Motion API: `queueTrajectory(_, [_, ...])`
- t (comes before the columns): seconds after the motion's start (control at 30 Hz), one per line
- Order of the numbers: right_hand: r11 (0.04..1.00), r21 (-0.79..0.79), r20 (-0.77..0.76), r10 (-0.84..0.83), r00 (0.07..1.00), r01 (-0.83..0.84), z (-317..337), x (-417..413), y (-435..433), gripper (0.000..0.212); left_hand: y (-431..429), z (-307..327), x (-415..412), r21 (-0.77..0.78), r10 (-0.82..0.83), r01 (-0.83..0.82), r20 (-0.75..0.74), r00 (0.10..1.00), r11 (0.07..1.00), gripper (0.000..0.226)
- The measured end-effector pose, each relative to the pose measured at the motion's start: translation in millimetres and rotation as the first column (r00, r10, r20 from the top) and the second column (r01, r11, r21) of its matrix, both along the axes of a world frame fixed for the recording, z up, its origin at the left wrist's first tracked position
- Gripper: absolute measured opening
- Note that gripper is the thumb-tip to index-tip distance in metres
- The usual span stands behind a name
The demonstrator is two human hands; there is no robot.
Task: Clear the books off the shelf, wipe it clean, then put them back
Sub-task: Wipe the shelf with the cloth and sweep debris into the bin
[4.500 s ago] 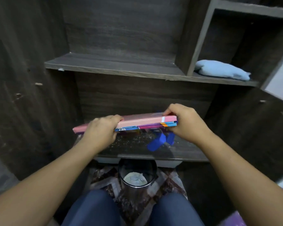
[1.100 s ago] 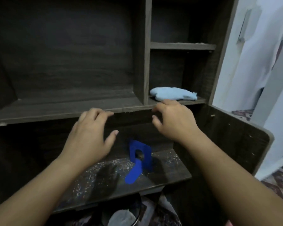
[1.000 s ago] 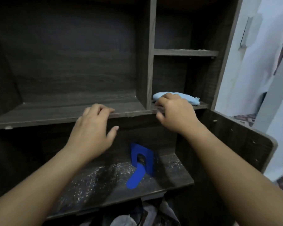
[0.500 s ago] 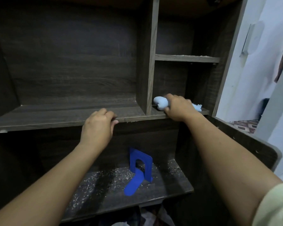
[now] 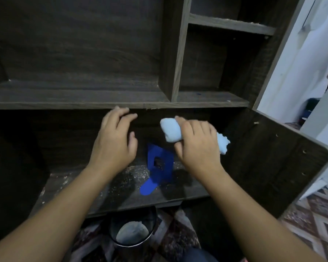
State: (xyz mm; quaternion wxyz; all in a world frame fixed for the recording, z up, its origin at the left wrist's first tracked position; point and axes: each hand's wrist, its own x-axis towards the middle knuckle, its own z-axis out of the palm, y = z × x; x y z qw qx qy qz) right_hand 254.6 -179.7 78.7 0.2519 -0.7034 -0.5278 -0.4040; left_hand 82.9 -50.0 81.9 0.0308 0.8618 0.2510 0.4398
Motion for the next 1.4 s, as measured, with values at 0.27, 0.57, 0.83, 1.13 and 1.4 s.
queueTrajectory(0.27, [0.947,-0.280,-0.112,0.130,0.985,-0.157,-94.3,-26.7,31.5,0.050,4.4,-75.9,-28.3,-0.173,-0.005,-0.033,-0.210,0.978,0.984,0.052])
queueTrajectory(0.57, [0.857,-0.470,-0.201,0.127,0.971,-0.209,-166.6,-59.1,106.7,0.047,41.2,-139.4,-59.5,-0.256,0.047,-0.175,-0.439,0.897,0.951,0.046])
queueTrajectory(0.83, [0.666,-0.590,-0.575,0.050,0.817,-0.457,-236.7,-58.4,139.2,0.044,69.3,-202.1,-54.3,-0.313,-0.008,-0.271,-0.669,0.744,0.910,0.056])
queueTrajectory(1.13, [0.868,-0.366,-0.394,0.183,0.901,-0.337,-217.2,-22.7,113.2,0.031,66.0,-218.4,-33.0,-0.247,0.057,-0.305,-0.686,0.726,0.920,0.058])
queueTrajectory(1.4, [0.882,-0.446,-0.233,-0.282,0.931,0.155,-137.5,21.3,110.5,0.053,44.5,-202.6,-2.7,-0.243,-0.003,-0.179,-0.601,0.800,0.953,0.055])
